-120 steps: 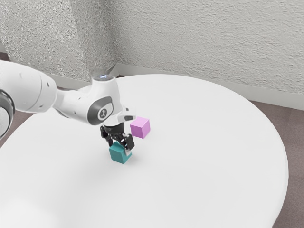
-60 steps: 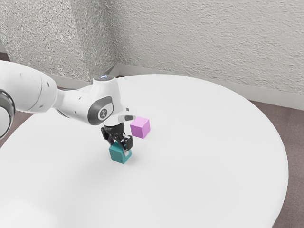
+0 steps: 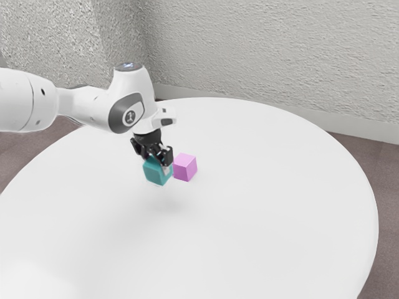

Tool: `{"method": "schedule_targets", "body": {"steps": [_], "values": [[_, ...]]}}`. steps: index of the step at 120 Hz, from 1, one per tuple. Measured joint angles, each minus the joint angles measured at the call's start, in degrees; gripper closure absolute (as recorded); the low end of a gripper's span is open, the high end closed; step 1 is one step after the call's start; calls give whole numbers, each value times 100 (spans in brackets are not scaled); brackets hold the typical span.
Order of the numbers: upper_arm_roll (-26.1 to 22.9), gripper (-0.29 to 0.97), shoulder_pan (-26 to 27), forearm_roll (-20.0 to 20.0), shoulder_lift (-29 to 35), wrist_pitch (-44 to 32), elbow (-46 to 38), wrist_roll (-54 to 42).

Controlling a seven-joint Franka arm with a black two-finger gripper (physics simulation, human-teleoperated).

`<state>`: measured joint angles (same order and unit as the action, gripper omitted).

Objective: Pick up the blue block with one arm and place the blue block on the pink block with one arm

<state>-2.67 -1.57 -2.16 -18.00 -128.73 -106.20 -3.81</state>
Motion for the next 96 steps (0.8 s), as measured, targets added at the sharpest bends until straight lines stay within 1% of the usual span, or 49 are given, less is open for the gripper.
{"method": "schedule_targets", "body": {"steps": [12,19,29,52,67,96], "values": [[2,34,-4,5,-80,290,476,19],[1,34,-8,8,-284,491,924,25],[0,34,-9,26,-509,714,1316,29],[3,34,-25,110,-1019,1037,1951,26],[3,34,-27,146,-1145,1142,2166,23],[-4,34,-34,148,-1717,1462,3095,8]]}}
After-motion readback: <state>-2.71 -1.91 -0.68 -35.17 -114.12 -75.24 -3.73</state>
